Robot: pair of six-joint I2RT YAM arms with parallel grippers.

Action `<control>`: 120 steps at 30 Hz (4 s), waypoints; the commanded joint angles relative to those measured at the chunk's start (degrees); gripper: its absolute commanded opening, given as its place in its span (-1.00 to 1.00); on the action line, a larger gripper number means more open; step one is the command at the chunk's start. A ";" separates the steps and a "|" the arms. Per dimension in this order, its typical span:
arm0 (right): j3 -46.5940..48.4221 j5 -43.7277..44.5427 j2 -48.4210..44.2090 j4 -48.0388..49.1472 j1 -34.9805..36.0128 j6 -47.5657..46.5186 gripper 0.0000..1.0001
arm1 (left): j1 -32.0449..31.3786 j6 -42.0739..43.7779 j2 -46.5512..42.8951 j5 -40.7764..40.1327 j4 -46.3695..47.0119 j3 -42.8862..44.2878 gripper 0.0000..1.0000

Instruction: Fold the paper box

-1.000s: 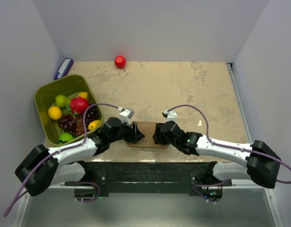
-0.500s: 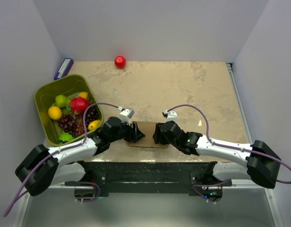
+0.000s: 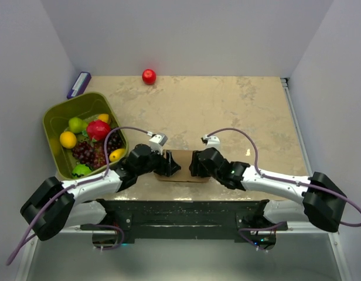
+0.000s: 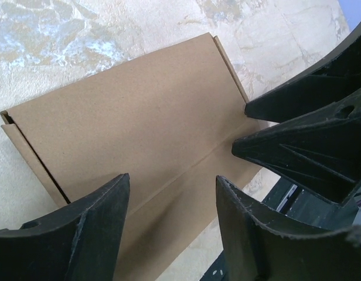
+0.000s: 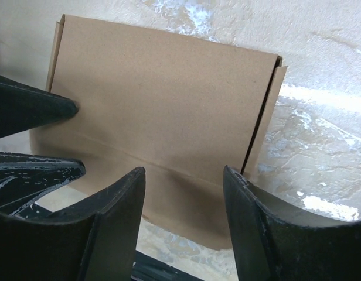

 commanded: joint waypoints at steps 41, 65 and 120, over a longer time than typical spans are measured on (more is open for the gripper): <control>-10.23 -45.01 8.74 20.26 -33.78 -5.38 -0.53 | 2.91 21.26 -17.51 4.45 -30.37 17.66 0.89; -5.14 -47.22 19.72 14.11 -42.23 -13.12 -0.85 | -5.27 36.66 -19.53 -1.16 -29.85 16.44 0.96; 10.59 -30.66 -4.99 -2.35 -43.37 -21.55 0.85 | 11.61 7.67 27.49 2.44 -2.34 34.28 0.94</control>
